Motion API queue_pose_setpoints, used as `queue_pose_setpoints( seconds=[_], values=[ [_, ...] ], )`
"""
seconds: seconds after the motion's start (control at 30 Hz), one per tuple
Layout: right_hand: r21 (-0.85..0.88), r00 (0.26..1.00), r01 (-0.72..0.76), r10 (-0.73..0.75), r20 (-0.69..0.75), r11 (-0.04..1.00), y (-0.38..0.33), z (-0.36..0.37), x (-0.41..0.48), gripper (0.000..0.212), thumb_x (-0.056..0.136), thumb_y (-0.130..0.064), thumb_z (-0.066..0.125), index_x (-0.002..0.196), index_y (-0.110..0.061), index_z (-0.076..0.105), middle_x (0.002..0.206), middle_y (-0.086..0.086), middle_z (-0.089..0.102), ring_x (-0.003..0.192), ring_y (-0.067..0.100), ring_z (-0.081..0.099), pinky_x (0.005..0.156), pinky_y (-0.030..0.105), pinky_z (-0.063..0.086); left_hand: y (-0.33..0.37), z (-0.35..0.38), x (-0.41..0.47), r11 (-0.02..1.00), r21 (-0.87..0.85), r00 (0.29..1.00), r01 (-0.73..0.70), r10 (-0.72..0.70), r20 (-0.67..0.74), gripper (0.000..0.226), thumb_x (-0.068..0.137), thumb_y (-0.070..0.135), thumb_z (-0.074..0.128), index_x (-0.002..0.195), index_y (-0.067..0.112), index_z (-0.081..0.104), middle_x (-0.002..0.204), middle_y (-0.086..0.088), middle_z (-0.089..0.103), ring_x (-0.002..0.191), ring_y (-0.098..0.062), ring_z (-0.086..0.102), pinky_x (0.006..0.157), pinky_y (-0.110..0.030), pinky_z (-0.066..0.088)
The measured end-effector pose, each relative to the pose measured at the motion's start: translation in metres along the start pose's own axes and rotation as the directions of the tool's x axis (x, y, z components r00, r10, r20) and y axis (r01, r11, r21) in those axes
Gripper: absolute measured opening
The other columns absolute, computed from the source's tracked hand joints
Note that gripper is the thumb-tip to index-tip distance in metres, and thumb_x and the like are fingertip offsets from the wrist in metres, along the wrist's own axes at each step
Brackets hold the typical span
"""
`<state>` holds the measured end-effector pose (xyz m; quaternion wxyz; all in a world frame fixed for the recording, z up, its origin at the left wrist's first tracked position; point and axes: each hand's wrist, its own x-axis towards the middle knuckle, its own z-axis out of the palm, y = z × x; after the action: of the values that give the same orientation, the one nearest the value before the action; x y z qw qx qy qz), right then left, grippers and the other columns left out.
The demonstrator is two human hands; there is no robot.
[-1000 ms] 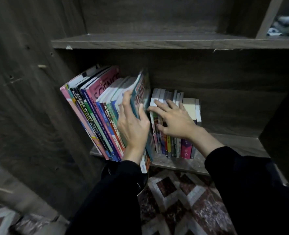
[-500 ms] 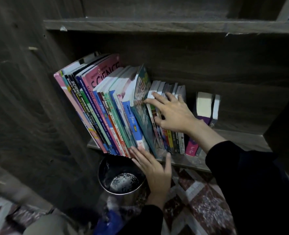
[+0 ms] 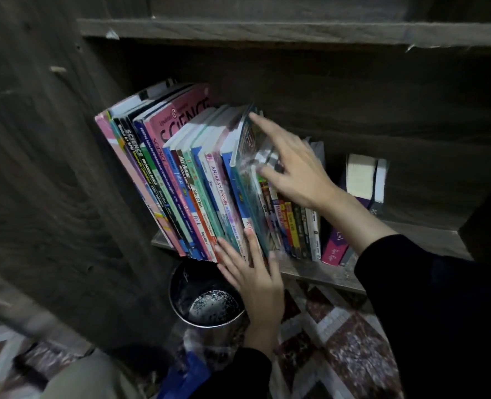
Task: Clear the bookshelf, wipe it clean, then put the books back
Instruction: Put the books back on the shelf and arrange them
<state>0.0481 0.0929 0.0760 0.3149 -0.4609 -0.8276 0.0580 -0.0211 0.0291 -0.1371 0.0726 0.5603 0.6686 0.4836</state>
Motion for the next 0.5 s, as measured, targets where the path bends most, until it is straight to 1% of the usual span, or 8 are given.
queue_pose_setpoints(
  seconds=[0.03, 0.1, 0.13, 0.2, 0.23, 0.3, 0.4, 0.5],
  values=[
    [0.015, 0.999, 0.045, -0.045, -0.023, 0.999, -0.007, -0.003, 0.004, 0.069, 0.088, -0.055, 0.041, 0.15, -0.042, 0.013, 0.158, 0.0, 0.022, 0.143, 0.024, 0.026, 0.114, 0.06, 0.017, -0.006, -0.004, 0.002, 0.998, 0.065, 0.999, -0.011, 0.013, -0.032, 0.061, 0.097, 0.048, 0.033, 0.153, 0.032, 0.015, 0.159, -0.009, -0.019, 0.147, -0.029, -0.014, 0.115, -0.049, -0.002],
    [-0.032, 0.992, 0.124, -0.123, 0.029, 0.992, -0.018, -0.007, 0.01, 0.064, 0.091, -0.06, 0.041, 0.149, -0.037, 0.025, 0.157, -0.003, 0.026, 0.145, 0.02, 0.021, 0.116, 0.053, 0.01, -0.02, -0.009, 0.01, 0.976, 0.215, 0.996, -0.046, 0.062, -0.066, 0.061, 0.096, 0.049, 0.035, 0.152, 0.034, 0.016, 0.158, -0.021, -0.006, 0.146, -0.037, -0.008, 0.113, -0.055, 0.005],
    [-0.066, 0.987, 0.145, -0.14, 0.076, 0.987, -0.021, -0.006, 0.012, 0.06, 0.093, -0.059, 0.041, 0.147, -0.034, 0.032, 0.156, -0.004, 0.029, 0.145, 0.017, 0.022, 0.117, 0.05, 0.011, -0.026, -0.011, 0.014, 0.959, 0.275, 0.993, -0.065, 0.089, -0.075, 0.063, 0.095, 0.051, 0.035, 0.152, 0.035, 0.014, 0.157, -0.024, -0.002, 0.146, -0.04, -0.005, 0.112, -0.057, 0.008],
    [-0.095, 0.986, 0.122, -0.109, 0.13, 0.988, -0.019, -0.003, 0.015, 0.054, 0.096, -0.055, 0.038, 0.143, -0.029, 0.041, 0.155, -0.003, 0.031, 0.142, 0.015, 0.028, 0.115, 0.041, 0.019, -0.034, -0.013, 0.02, 0.929, 0.354, 0.986, -0.111, 0.147, -0.076, 0.067, 0.093, 0.056, 0.033, 0.152, 0.036, 0.009, 0.157, -0.026, -0.003, 0.145, -0.043, -0.003, 0.112, -0.059, 0.01],
    [-0.093, 0.989, 0.088, -0.075, 0.127, 0.992, -0.017, -0.001, 0.016, 0.053, 0.097, -0.054, 0.036, 0.142, -0.027, 0.042, 0.155, -0.002, 0.031, 0.14, 0.015, 0.03, 0.113, 0.037, 0.022, -0.036, -0.013, 0.022, 0.92, 0.371, 0.983, -0.128, 0.166, -0.074, 0.068, 0.092, 0.058, 0.033, 0.152, 0.037, 0.007, 0.157, -0.025, -0.006, 0.145, -0.043, -0.004, 0.112, -0.06, 0.011],
    [-0.072, 0.994, 0.018, -0.01, 0.105, 0.997, -0.013, 0.002, 0.02, 0.054, 0.099, -0.052, 0.034, 0.142, -0.023, 0.041, 0.154, 0.001, 0.032, 0.139, 0.018, 0.034, 0.11, 0.034, 0.027, -0.039, -0.012, 0.026, 0.913, 0.379, 0.98, -0.147, 0.188, -0.072, 0.072, 0.09, 0.061, 0.034, 0.152, 0.038, 0.007, 0.157, -0.024, -0.012, 0.145, -0.043, -0.005, 0.112, -0.062, 0.012],
    [-0.016, 0.994, -0.025, 0.026, 0.102, 1.0, -0.013, 0.008, 0.023, 0.054, 0.1, -0.051, 0.032, 0.143, -0.019, 0.039, 0.155, 0.001, 0.031, 0.136, 0.02, 0.038, 0.109, 0.036, 0.032, -0.044, -0.01, 0.033, 0.905, 0.392, 0.976, -0.166, 0.207, -0.064, 0.073, 0.088, 0.066, 0.032, 0.151, 0.038, 0.011, 0.155, -0.026, -0.015, 0.144, -0.044, -0.003, 0.11, -0.065, 0.018],
    [0.031, 0.995, -0.049, 0.046, 0.092, 0.998, -0.017, 0.018, 0.019, 0.051, 0.102, -0.048, 0.029, 0.144, -0.019, 0.034, 0.157, 0.0, 0.024, 0.134, 0.021, 0.041, 0.105, 0.035, 0.034, -0.048, -0.012, 0.039, 0.885, 0.428, 0.97, -0.186, 0.233, -0.06, 0.074, 0.087, 0.07, 0.026, 0.151, 0.037, 0.012, 0.154, -0.029, -0.015, 0.143, -0.048, -0.002, 0.111, -0.064, 0.017]
  ],
)
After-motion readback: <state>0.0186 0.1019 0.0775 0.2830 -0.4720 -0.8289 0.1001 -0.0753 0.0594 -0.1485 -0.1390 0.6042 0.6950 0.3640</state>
